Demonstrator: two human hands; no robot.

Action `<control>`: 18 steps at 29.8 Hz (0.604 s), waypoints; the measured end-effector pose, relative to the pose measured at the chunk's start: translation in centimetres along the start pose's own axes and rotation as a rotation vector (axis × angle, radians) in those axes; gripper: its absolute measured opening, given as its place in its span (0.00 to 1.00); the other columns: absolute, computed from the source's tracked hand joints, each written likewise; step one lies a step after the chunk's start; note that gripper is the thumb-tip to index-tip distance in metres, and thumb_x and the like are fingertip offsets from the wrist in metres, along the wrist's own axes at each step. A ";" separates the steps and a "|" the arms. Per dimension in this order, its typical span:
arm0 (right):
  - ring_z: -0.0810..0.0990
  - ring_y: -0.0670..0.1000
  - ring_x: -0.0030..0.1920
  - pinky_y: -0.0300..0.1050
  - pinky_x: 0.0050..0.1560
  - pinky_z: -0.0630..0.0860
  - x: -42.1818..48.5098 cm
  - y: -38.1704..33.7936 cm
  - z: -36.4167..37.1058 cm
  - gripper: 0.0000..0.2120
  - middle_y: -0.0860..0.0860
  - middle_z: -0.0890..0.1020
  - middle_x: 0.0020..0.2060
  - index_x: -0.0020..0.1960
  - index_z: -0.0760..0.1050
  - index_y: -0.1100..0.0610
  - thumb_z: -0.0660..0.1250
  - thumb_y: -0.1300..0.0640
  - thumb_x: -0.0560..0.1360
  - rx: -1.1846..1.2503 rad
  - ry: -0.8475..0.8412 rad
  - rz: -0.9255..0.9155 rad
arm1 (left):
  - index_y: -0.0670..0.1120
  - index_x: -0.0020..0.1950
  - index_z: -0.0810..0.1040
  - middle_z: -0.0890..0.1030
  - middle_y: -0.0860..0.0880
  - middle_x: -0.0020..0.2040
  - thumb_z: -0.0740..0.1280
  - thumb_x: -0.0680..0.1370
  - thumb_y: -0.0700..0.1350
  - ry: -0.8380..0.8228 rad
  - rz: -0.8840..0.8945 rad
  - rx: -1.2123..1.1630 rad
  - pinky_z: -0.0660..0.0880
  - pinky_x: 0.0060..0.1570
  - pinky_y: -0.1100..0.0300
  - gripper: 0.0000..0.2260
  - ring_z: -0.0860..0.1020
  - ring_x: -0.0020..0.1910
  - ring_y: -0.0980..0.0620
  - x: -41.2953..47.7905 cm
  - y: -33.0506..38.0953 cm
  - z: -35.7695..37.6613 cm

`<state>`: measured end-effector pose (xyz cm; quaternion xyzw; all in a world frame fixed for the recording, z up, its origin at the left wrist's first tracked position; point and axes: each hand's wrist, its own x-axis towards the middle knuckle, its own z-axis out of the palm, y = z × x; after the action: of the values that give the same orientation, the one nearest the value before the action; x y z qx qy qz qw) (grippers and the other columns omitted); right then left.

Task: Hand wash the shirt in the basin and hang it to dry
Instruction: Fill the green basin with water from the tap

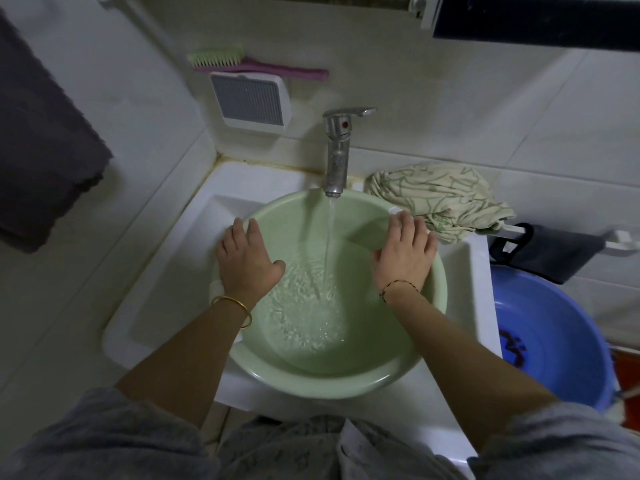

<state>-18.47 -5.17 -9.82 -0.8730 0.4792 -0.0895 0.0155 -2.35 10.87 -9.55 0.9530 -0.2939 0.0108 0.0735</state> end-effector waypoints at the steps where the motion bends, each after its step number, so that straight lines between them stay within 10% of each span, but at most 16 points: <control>1: 0.54 0.57 0.74 0.58 0.74 0.49 0.0 0.0 0.0 0.34 0.53 0.60 0.73 0.75 0.56 0.57 0.65 0.51 0.74 0.002 0.002 -0.001 | 0.40 0.74 0.59 0.60 0.38 0.74 0.71 0.66 0.51 -0.001 0.000 -0.003 0.57 0.68 0.46 0.41 0.60 0.71 0.38 0.0 0.0 0.0; 18: 0.54 0.57 0.74 0.58 0.74 0.49 0.1 0.0 0.1 0.34 0.54 0.61 0.73 0.75 0.57 0.57 0.66 0.51 0.74 0.023 0.007 -0.001 | 0.40 0.74 0.60 0.60 0.37 0.73 0.71 0.65 0.51 0.007 0.006 -0.009 0.57 0.67 0.45 0.41 0.60 0.71 0.38 0.0 0.0 0.1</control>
<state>-18.43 -5.27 -9.91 -0.8726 0.4779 -0.0983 0.0239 -2.34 10.88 -9.65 0.9518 -0.2963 0.0132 0.0787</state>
